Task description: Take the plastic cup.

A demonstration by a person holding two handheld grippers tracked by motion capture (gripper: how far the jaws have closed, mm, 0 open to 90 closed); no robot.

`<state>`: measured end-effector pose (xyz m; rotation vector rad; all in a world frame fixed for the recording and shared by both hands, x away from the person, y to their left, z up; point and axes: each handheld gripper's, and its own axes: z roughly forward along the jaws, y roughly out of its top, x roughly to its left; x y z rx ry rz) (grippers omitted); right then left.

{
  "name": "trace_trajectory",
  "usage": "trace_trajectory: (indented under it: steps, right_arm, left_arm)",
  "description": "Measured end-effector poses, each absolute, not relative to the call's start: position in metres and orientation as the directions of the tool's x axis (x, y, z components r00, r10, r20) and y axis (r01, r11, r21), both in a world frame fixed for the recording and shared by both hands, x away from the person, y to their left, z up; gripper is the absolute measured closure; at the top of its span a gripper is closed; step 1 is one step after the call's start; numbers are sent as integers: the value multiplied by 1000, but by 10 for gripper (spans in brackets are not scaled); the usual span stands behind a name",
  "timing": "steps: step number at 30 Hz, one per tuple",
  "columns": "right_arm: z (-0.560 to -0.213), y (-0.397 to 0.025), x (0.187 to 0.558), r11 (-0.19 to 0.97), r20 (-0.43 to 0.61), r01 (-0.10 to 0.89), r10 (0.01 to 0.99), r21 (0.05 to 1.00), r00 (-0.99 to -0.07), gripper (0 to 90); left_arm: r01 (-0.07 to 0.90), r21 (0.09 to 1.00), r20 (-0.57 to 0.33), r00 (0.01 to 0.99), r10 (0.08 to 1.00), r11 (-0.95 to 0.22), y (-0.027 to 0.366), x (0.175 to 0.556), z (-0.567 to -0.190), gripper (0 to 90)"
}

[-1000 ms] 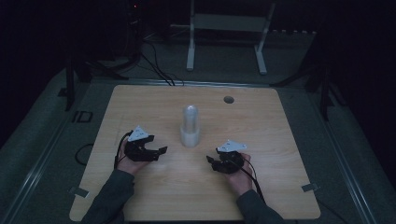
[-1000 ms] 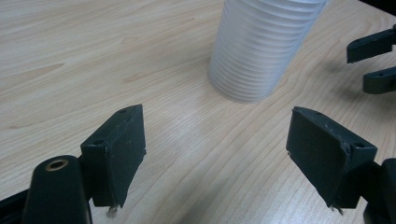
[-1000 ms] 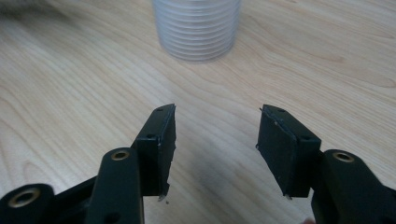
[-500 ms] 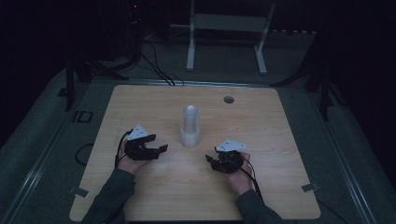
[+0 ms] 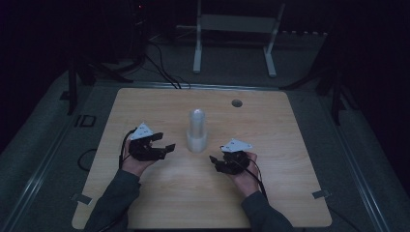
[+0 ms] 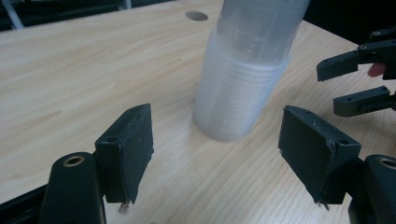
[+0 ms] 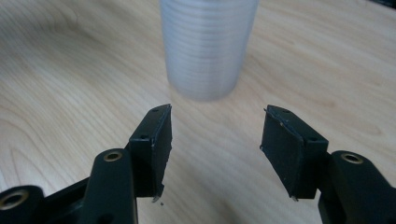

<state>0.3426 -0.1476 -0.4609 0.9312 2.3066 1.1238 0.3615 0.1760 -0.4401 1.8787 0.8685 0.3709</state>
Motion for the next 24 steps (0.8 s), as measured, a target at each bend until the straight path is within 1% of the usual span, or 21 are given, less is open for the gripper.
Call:
trace_trajectory:
  steps: [4,6,12,17,19,24]
  right_arm:
    - [-452,-142,348,495,-131,346,700,797,-702,417]
    - [-450,-142,350,498,-135,339,696,798,-705,420]
    - [-445,-136,354,487,-120,328,684,810,-719,430]
    - [-444,-130,358,480,-108,331,682,812,-723,400]
    - [-443,-128,363,488,-101,343,678,803,-728,375]
    - [-439,-127,367,479,-95,341,678,809,-729,375]
  left_arm:
    - [380,887,-95,708,699,-264,172,366,-428,262]
    - [378,887,-93,710,698,-267,171,367,-426,262]
    - [349,893,-64,723,688,-284,165,369,-413,262]
    - [329,899,-50,734,677,-290,160,372,-403,261]
    - [321,898,-40,740,672,-300,157,373,-399,261]
    - [300,901,-21,750,661,-312,151,376,-391,261]
